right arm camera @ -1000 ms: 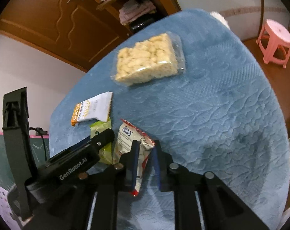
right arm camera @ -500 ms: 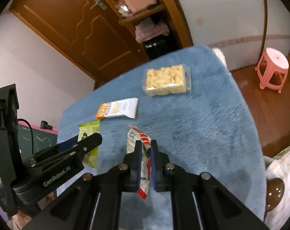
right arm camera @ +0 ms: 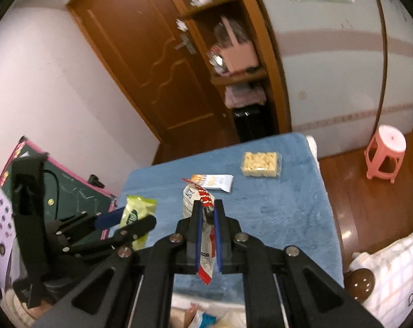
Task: Organize snacks
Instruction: 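Grasp and lift the green pack with the left tool while the right tool grasps the white LIPO pack, then carry both packs over the white tray and open both tools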
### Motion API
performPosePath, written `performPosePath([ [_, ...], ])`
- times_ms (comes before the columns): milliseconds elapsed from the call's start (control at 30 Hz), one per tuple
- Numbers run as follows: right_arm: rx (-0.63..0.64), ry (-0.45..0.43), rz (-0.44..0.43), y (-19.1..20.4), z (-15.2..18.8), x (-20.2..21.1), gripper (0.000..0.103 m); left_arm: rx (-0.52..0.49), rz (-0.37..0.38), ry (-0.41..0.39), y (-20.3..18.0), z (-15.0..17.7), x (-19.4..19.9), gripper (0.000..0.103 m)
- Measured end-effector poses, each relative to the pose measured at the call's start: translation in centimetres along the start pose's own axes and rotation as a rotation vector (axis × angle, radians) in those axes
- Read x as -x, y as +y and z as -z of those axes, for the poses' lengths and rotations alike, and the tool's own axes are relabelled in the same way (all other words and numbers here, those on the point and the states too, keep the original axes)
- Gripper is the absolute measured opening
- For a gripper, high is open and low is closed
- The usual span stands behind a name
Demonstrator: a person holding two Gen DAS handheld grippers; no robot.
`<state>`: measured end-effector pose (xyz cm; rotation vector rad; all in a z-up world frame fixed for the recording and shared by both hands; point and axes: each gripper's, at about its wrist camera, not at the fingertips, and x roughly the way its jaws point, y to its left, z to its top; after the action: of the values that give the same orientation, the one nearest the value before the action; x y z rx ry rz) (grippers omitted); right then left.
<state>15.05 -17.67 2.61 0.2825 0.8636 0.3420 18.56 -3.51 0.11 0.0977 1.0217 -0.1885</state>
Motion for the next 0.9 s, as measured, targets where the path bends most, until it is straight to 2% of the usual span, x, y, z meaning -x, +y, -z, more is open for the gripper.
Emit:
performPosePath([
  [233,0.108,-0.078,-0.041,3.4,2.8,6.5,0.008,-0.050,0.022,-0.026,0.1,4.5,5.6,0.037],
  [500,0.137,-0.101,-0.168,5.2,8.9,10.5,0.008,-0.065,0.049,-0.091,0.9,11.4,9.7,0.037],
  [633,0.120,-0.093,-0.217,5.2,12.8,11.0,0.008,-0.045,0.038,-0.113,1.5,15.2,9.7,0.038],
  [733,0.086,-0.086,-0.208,4.6,15.1,10.5,0.008,-0.035,0.055,-0.102,1.7,18.0,8.5,0.038],
  [900,0.001,0.011,-0.175,2.7,18.4,7.9,0.008,-0.014,0.033,0.000,1.5,21.5,4.7,0.038],
])
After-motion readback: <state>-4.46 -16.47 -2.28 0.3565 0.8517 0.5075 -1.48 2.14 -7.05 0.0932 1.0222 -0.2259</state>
